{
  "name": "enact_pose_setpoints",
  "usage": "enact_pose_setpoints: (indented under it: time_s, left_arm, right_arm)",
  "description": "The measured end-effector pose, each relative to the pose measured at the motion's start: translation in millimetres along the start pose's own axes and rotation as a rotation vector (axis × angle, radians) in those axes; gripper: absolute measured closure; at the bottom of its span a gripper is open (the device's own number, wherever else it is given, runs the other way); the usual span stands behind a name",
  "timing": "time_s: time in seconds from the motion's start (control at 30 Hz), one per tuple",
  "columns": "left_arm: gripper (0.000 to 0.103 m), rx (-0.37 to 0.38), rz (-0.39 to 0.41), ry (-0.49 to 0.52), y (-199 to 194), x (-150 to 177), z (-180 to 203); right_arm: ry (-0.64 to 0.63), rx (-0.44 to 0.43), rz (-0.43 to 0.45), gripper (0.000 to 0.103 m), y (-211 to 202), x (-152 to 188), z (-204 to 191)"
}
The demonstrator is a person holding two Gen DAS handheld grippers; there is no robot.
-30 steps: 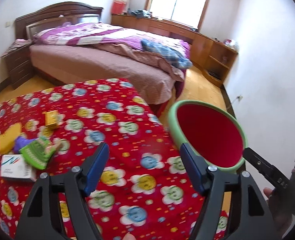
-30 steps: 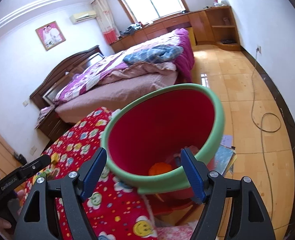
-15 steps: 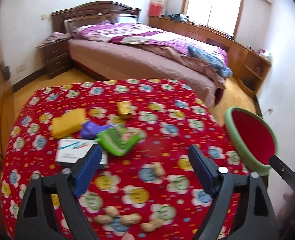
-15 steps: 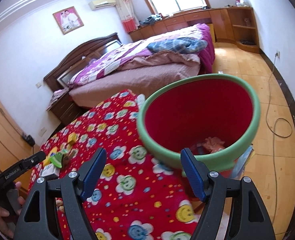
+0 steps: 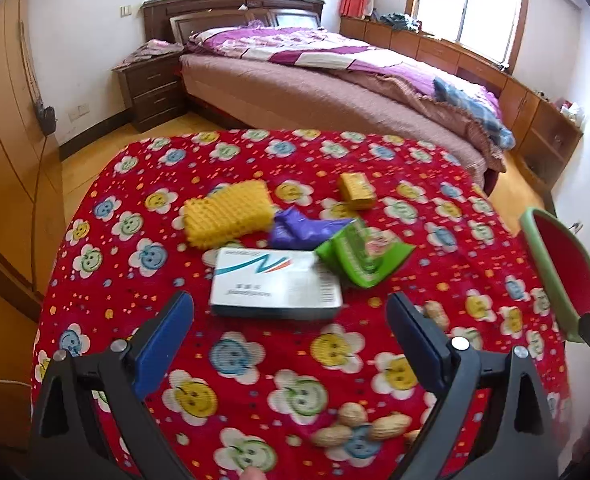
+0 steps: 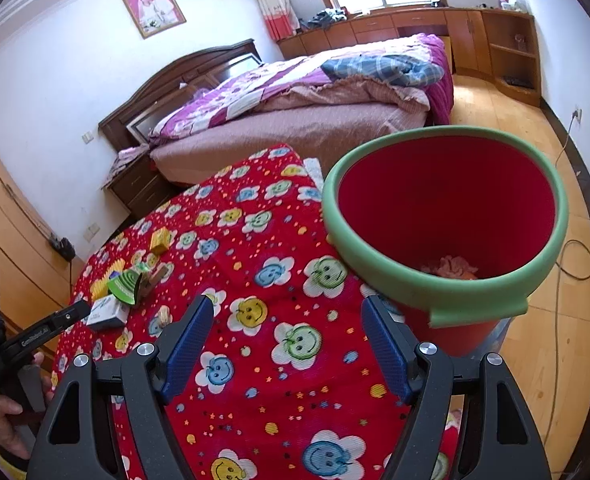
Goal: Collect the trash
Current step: 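Move both open grippers back over the quilt, then grasp the white Meteospasmyl medicine box with the left gripper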
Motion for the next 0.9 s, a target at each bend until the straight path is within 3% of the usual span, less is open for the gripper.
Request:
enact_pose_setpoints:
  time_s: [0.3,0.57,0.9]
  left_arm:
    - [0.007,0.016,-0.064,-0.017,32.0,8.9,-8.9]
    - [0.007,-0.009,-0.077,0.004,53.6,5.5,-9.7]
    - [0.007,0.028,-0.067,0.026,60.2,2.6,3.3]
  right_arm:
    - [-0.017,0.016,-0.036,0.026,12.3,7.3,-7.1]
    - [-0.021,0.019,-0.066,0.026,21.2,11.4,-8.8]
    - [-0.045,0.016,-0.086,0.026,29.4,13.5,-20.0]
Point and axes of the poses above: each gripper's, at about its wrist camera, not at the fingertips, and y roughly the way its jaws point, z to its right, x to its underside, the point moved 10 cm from there along y, roughly the way its jaws point, and after that the axes turned 4 degrees about -z, right-handed, at the moved point
